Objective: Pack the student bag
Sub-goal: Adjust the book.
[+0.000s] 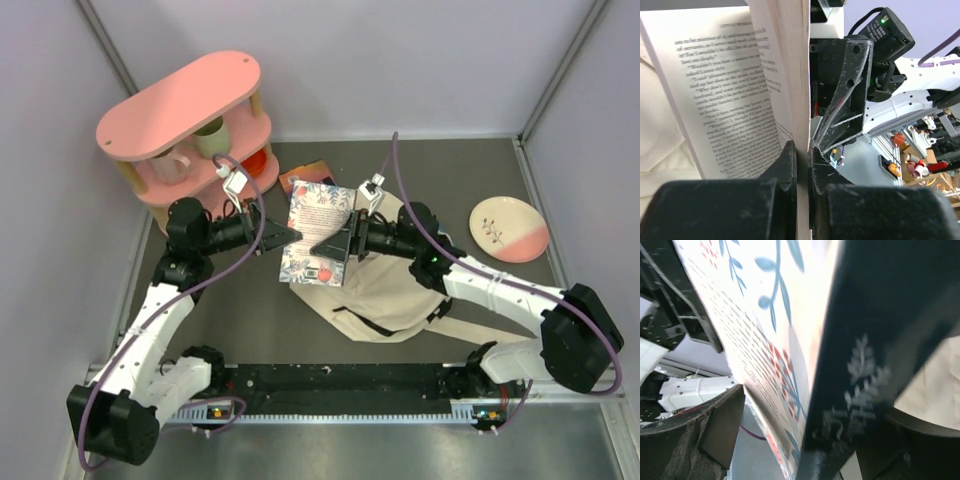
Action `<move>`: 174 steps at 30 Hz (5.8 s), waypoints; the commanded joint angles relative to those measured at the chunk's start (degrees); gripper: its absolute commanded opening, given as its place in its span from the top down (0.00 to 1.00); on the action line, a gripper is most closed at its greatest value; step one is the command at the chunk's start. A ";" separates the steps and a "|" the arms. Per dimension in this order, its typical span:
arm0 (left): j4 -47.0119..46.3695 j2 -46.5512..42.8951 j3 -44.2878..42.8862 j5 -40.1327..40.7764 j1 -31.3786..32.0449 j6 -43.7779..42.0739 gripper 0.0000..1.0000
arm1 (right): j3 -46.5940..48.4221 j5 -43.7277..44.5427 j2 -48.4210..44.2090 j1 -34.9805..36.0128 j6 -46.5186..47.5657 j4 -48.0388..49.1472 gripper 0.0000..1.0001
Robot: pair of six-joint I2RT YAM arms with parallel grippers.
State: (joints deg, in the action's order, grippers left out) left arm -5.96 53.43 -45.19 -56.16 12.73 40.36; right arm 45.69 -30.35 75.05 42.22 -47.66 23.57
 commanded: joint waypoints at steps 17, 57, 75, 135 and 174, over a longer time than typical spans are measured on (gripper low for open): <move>-0.37 1.50 0.01 7.37 1.24 -4.94 0.01 | -9.92 3.81 -11.93 -0.20 0.02 14.66 1.00; -7.96 4.77 0.63 17.99 8.19 -0.64 1.00 | -3.76 7.98 -15.27 -3.28 6.97 -13.45 0.15; -34.91 -10.02 20.49 43.51 8.27 26.70 1.00 | -25.38 13.83 -25.40 -3.37 -13.76 12.01 0.06; -50.03 1.69 21.72 30.14 9.06 22.31 1.00 | -27.05 17.05 -22.92 -5.75 -17.82 19.77 0.17; -50.22 5.90 20.93 30.94 11.53 26.27 0.47 | -22.84 12.06 -4.28 -1.00 -21.44 46.05 1.00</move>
State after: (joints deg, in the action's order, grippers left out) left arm -52.29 59.24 -22.72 -24.38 23.73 67.99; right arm 22.48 -19.25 74.87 40.64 -71.59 67.53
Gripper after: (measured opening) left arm 0.350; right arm 0.252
